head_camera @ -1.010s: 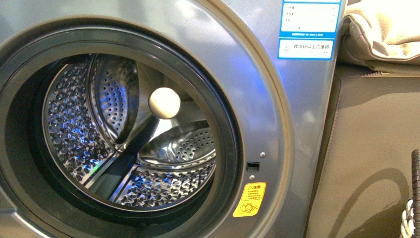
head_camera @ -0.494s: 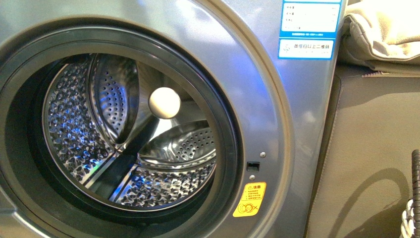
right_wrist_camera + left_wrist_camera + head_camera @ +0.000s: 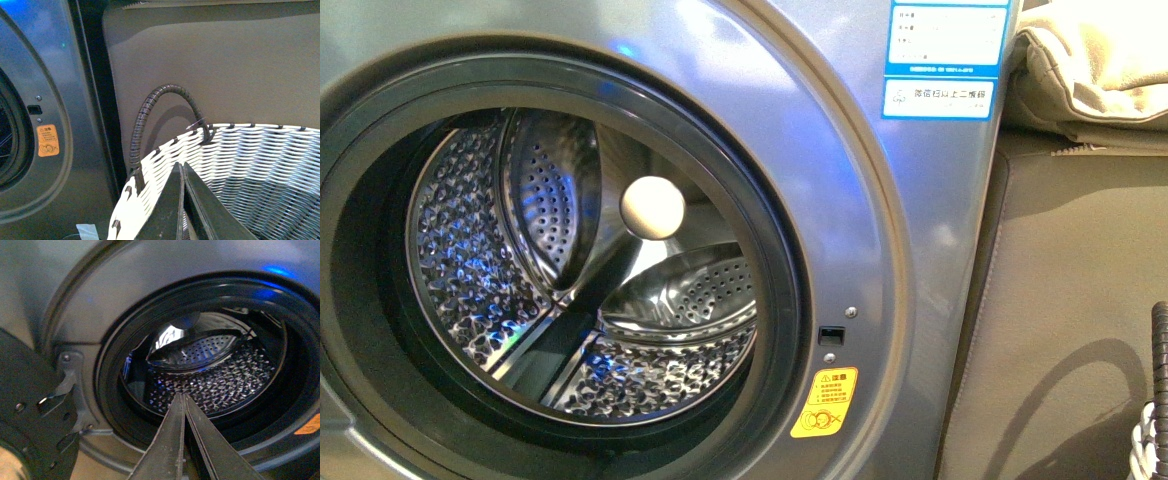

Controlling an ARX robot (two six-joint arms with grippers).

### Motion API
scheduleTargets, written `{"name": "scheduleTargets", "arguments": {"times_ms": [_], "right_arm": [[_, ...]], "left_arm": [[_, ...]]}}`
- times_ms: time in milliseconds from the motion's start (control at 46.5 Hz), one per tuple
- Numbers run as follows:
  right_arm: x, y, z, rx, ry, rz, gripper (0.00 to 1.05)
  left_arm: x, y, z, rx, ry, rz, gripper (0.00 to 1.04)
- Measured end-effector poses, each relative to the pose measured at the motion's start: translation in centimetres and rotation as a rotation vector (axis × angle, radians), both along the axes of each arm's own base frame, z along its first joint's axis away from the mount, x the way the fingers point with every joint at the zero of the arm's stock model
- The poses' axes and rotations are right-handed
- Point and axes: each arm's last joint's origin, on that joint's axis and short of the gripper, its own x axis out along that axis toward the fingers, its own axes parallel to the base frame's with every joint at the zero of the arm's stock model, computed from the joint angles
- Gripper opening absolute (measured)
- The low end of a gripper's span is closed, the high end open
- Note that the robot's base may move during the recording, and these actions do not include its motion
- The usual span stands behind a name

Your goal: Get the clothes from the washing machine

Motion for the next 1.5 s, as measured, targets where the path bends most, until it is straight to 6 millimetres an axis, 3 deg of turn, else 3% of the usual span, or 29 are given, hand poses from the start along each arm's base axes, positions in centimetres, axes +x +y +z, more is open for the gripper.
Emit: {"name": "scheduleTargets", "arguments": {"times_ms": [279, 688, 1247, 1505], "right_arm": [[0.0, 0.0, 0.0, 0.0, 0.0, 0.0, 0.02], [0.0, 0.0, 0.0, 0.0, 0.0, 0.0, 0.02], [0.0, 0.0, 0.0, 0.0, 0.0, 0.0, 0.02], [0.0, 0.0, 0.0, 0.0, 0.0, 0.0, 0.02]], "left_arm": [[-1.0, 0.1, -4.2, 0.001, 0.003, 0.003, 0.04], [-2.0, 0.1, -7.7, 0.001, 0.002, 0.003, 0.04], [-3.4, 0.1, -10.4, 0.001, 0.0, 0.003, 0.04], [-3.4, 0.1, -10.4, 0.001, -0.003, 0.003, 0.04]]}}
